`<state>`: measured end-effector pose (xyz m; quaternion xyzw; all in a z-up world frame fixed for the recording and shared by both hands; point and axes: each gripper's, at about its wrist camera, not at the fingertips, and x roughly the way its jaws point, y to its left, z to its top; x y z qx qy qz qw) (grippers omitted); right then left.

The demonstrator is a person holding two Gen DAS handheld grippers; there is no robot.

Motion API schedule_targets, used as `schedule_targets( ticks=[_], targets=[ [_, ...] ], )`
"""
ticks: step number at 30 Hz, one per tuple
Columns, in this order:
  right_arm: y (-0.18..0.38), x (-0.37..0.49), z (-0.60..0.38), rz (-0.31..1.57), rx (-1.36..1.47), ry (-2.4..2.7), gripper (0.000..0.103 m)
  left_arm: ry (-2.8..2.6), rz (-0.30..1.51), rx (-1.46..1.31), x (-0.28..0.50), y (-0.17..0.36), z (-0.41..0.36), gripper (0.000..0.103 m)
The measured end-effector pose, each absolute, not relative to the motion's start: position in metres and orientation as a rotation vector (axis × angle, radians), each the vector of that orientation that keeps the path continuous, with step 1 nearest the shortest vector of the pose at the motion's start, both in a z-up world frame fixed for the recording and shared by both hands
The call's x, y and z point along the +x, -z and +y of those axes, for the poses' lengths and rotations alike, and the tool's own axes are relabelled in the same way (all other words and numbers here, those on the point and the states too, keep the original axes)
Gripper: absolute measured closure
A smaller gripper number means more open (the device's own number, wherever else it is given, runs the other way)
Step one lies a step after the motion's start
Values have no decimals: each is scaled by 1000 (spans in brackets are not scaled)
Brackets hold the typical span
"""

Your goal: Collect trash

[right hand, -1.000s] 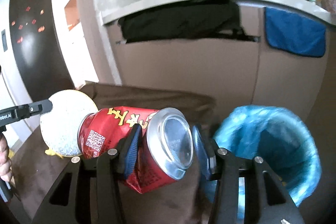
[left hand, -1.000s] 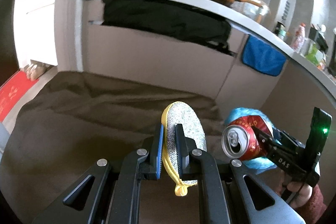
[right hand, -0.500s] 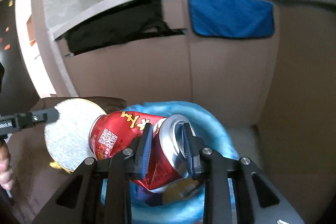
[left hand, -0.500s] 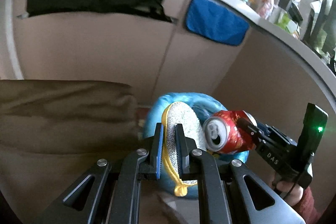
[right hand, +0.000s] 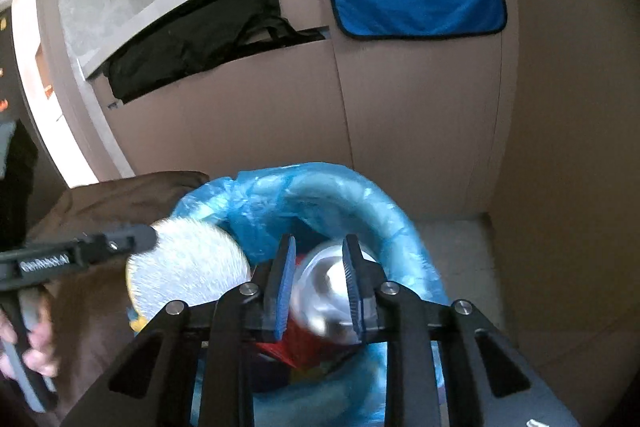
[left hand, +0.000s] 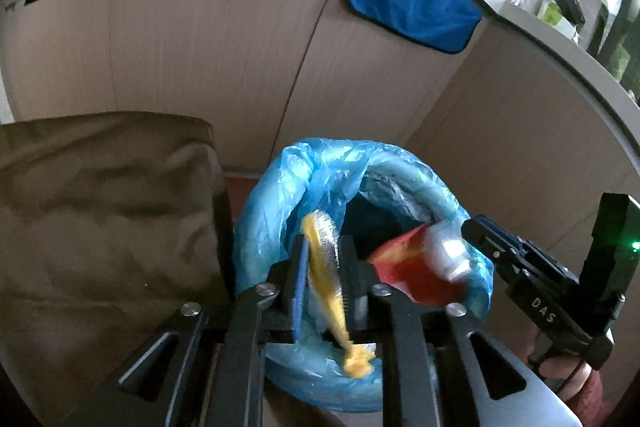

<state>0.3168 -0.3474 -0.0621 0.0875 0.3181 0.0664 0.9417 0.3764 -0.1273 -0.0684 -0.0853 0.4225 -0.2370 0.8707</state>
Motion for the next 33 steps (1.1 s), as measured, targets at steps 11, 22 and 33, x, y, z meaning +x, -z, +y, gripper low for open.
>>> schedule_targets(
  ticks=[11,22,33],
  targets=[
    [51,281,-333,651,192,-112,64,425,780,-116,338,51,-116,64],
    [36,171,-291,603,135,-143,62,231,589,-5,187,30,-93,59],
    [18,61,-245,539,65,-186,59,129,498,6,64,4,-60,59]
  ],
)
